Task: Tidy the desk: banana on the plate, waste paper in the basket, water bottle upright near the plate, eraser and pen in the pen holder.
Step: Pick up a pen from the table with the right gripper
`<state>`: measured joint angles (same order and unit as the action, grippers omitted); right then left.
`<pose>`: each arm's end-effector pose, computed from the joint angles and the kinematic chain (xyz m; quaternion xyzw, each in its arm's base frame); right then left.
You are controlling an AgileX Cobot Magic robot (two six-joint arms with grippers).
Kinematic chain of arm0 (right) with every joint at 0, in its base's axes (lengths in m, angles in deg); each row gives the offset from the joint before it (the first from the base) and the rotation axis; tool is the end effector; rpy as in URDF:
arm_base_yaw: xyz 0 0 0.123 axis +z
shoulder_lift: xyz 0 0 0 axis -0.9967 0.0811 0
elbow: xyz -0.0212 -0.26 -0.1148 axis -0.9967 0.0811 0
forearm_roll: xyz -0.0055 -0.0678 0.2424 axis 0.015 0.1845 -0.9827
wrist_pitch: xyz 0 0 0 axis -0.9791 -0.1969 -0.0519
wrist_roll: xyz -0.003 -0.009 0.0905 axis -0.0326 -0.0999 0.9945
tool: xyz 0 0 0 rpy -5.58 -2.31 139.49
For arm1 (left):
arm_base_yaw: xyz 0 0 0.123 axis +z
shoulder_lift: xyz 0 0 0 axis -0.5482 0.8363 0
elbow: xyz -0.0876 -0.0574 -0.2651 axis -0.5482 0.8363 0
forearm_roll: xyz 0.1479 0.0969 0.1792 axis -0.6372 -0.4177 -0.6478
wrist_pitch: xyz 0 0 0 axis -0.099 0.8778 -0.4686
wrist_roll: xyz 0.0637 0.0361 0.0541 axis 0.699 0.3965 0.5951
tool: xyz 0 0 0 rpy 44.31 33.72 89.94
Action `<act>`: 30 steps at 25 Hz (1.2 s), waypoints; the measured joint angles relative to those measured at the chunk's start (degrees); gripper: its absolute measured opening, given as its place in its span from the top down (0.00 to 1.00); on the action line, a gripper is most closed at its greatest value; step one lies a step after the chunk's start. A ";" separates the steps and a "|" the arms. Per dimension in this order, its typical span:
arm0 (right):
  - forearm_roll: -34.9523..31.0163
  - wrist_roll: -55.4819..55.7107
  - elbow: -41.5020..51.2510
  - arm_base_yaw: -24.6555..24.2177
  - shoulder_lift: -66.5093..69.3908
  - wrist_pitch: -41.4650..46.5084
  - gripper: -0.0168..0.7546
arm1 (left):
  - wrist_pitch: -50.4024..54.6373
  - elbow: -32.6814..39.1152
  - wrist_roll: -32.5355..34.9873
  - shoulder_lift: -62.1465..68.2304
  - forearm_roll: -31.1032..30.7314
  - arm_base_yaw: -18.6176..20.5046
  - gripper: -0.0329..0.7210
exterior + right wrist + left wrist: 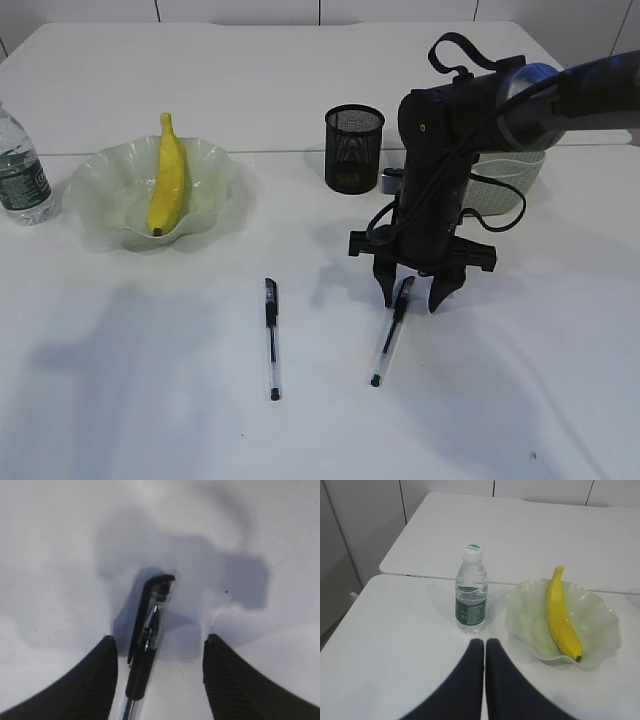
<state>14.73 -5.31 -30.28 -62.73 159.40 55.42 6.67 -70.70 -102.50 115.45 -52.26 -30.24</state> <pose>0.4021 0.1699 0.1311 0.0932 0.9955 0.0151 0.0032 0.1445 0.0121 0.3099 -0.0808 0.7918 0.0011 0.6054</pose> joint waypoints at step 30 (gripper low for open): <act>1.56 0.00 0.00 0.00 0.00 -0.93 0.45 | 0.00 0.00 0.00 0.00 0.00 0.00 0.99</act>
<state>16.29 -5.31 -30.28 -62.73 159.40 54.49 6.67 -70.70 -102.50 115.45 -52.26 -30.24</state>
